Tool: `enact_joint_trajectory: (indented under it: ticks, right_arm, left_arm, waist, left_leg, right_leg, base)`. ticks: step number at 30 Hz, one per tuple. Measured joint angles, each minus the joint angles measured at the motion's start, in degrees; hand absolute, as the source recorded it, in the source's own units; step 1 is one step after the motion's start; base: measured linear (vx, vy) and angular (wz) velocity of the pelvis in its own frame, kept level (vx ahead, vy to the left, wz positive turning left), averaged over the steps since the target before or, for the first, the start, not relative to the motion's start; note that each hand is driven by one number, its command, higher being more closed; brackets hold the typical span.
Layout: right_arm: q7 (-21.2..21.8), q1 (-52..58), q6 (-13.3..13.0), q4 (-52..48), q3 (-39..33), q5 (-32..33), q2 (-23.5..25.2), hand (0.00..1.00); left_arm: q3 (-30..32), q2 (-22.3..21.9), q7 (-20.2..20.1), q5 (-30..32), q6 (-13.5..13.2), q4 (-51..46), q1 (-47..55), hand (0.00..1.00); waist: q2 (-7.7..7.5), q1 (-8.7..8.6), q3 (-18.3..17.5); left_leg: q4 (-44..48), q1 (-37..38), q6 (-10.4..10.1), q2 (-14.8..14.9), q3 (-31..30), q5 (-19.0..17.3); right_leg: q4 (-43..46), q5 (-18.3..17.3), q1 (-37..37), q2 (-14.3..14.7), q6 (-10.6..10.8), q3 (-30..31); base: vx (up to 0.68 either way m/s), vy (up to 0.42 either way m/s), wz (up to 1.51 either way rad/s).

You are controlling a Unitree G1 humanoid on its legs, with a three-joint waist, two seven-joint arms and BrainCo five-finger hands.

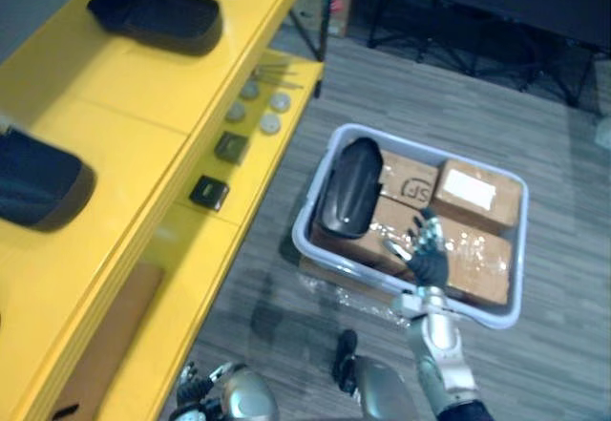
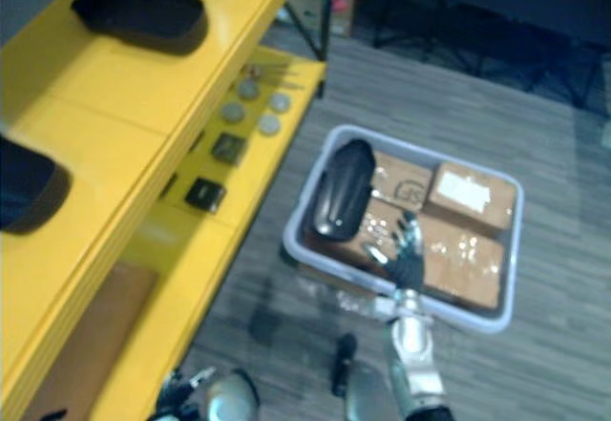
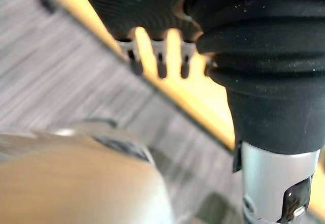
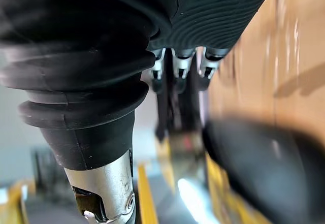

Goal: Walk over and take plastic housings, then place them on the shelf

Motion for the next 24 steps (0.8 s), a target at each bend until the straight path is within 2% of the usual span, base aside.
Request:
enact_joint_trajectory:
  ticks: [3, 6, 8, 9, 13, 15, 17, 20, 22, 24]
  right_arm:
    - [-3.4, 1.6, -0.3, 0.2, -4.7, -0.1, 0.0, 0.0]
    - [-5.3, 2.4, -0.5, 0.2, -10.4, -0.1, 0.5, 0.0]
    - [-6.5, 1.9, -0.5, 0.2, -13.7, -0.3, 0.5, 0.0]
    - [-7.7, 0.4, -0.4, 0.2, -15.6, -1.7, 0.5, 0.0]
    - [-10.9, -5.7, -0.4, 2.7, -17.0, -1.1, 0.3, 0.0]
    - [-14.2, -10.9, -0.5, 7.0, -18.0, -0.1, 0.2, 0.0]
    - [-17.4, -16.8, -0.1, 11.3, -19.0, 0.7, -1.2, 0.0]
    - [-18.4, -24.5, 1.3, 18.1, -19.0, 2.7, -5.4, 0.0]
    - [-18.1, -28.6, 2.6, 23.4, -19.0, 4.8, -8.6, 0.0]
    - [-16.9, -32.4, 3.6, 28.1, -19.0, 6.9, -11.8, 0.0]
  left_arm:
    - [0.1, 0.5, -0.4, -0.5, -0.4, 0.0, 0.2, 0.0]
    - [-0.1, 1.5, -2.9, 0.1, -0.6, -0.2, -0.5, 0.0]
    - [-0.5, 2.0, -4.1, -0.1, -1.1, -0.5, -2.7, 0.0]
    - [-1.2, 2.5, -4.6, -1.0, -1.3, -2.3, -5.6, 0.0]
    - [-4.2, 2.8, -4.8, -2.2, -1.5, -5.8, -9.4, 0.0]
    - [-6.0, 1.8, -4.4, -0.5, -1.7, -5.8, -10.4, 0.0]
    - [-7.4, 1.3, -3.9, 2.0, -2.2, -6.2, -11.8, 0.0]
    - [-7.8, 1.3, -3.1, 1.9, -2.3, -6.4, -12.6, 0.0]
    - [-7.5, 1.5, -2.1, 1.9, -2.2, -6.2, -12.9, 0.0]
    - [-6.6, 1.7, -1.6, 1.8, -1.8, -5.9, -13.1, 0.0]
  waist:
    - [-0.44, -0.06, 0.1]
    - [-1.24, -0.94, 0.8]
    - [-1.49, -0.92, 1.7]
    - [-2.12, -1.0, 3.7]
    - [-2.98, -0.87, 5.8]
    - [-3.16, -0.48, 5.9]
    - [-2.69, 0.76, 6.5]
    - [-2.37, 1.89, 7.7]
    - [-2.22, 3.31, 8.0]
    - [-1.42, 4.07, 8.9]
  left_leg:
    - [-0.9, -0.1, -1.4, -1.3, -0.4, -1.7]
    - [1.4, -2.8, 0.5, -3.7, -0.4, -2.9]
    - [2.5, -5.2, 0.9, -4.9, -0.8, -2.9]
    - [2.5, -7.6, 1.9, -6.5, -1.9, -2.2]
    - [3.9, -12.2, 2.3, -8.1, -3.3, -1.9]
    - [4.9, -14.0, 2.3, -8.2, -3.8, -2.0]
    - [6.1, -15.5, 2.4, -8.4, -5.4, -2.0]
    - [6.7, -17.0, 2.4, -8.7, -6.9, -2.1]
    - [7.6, -18.4, 2.6, -8.8, -7.7, -2.1]
    - [8.6, -20.1, 2.7, -9.1, -9.5, -2.2]
  right_leg:
    - [-0.8, 1.8, -1.8, -0.5, 1.2, 1.7]
    - [-3.1, 4.9, -1.8, -2.5, 2.1, 1.7]
    - [-6.4, 7.9, -1.8, -3.6, 2.7, 1.6]
    - [-9.9, 10.7, -1.9, -5.0, 3.0, 1.2]
    - [-13.4, 13.5, -3.4, -6.4, 3.5, -0.1]
    - [-14.1, 14.4, -4.0, -6.4, 3.4, -0.6]
    - [-14.2, 14.4, -4.0, -6.4, 3.4, -1.9]
    - [-14.2, 14.4, -4.1, -6.7, 3.4, -3.3]
    - [-14.0, 14.4, -4.9, -6.8, 3.4, -3.6]
    - [-13.8, 14.4, -5.0, -6.9, 3.4, -5.1]
  base:
    - [-0.11, 0.116, -0.28]
    - [-0.09, 0.132, 0.03]
    - [-0.11, 0.174, 0.16]
    - [-0.09, 0.097, 0.27]
    - [-0.11, 0.086, 0.24]
    - [-0.03, 0.051, 0.24]
    - [-0.01, 0.034, 0.27]
    - [-0.03, 0.031, 0.25]
    - [-0.06, 0.039, 0.24]
    - [-0.05, 0.035, 0.34]
